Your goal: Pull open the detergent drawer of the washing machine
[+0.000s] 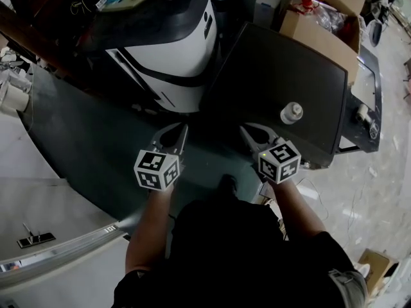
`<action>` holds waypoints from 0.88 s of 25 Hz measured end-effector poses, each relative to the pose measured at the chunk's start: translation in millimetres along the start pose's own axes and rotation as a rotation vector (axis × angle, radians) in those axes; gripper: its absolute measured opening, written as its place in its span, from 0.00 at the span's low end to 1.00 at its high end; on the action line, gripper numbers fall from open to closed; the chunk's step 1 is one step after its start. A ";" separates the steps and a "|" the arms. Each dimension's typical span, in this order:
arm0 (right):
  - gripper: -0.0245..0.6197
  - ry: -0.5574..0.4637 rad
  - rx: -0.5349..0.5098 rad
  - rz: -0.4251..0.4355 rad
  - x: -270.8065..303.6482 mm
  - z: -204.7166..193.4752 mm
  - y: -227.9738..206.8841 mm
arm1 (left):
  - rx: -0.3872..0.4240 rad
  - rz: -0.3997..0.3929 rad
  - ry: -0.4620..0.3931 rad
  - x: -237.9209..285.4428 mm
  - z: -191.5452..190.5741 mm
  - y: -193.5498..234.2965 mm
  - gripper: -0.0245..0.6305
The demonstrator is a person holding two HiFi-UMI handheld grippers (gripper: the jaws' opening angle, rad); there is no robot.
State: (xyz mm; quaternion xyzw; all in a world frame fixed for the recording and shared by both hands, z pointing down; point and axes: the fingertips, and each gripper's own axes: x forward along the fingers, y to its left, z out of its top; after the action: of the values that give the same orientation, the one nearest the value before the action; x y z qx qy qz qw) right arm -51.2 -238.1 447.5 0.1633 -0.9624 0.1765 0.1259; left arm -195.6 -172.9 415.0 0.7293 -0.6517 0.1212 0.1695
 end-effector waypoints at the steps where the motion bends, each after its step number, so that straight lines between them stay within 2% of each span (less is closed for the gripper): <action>1: 0.04 0.002 0.004 -0.001 2.4 -1.0 -2.3 | -0.002 -0.004 0.006 3.0 -2.0 0.6 0.06; 10: 0.04 0.044 0.025 -0.059 9.7 -17.1 -4.5 | -0.022 -0.073 0.025 20.8 -10.0 16.2 0.06; 15: 0.05 0.070 0.064 -0.151 11.7 -27.2 -9.7 | -0.025 -0.147 0.037 32.0 -16.1 31.8 0.06; 20: 0.12 0.072 0.130 -0.257 20.0 -35.9 -9.5 | -0.027 -0.237 0.049 40.8 -23.3 51.7 0.06; 22: 0.13 0.070 0.154 -0.308 20.9 -40.4 -6.7 | -0.024 -0.279 0.057 41.8 -27.9 55.5 0.16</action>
State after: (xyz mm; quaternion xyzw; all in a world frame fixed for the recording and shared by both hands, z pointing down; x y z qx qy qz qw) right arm -60.4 -234.3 492.4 0.3118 -0.9047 0.2339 0.1718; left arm -244.3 -204.8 462.1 0.8071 -0.5401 0.1093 0.2120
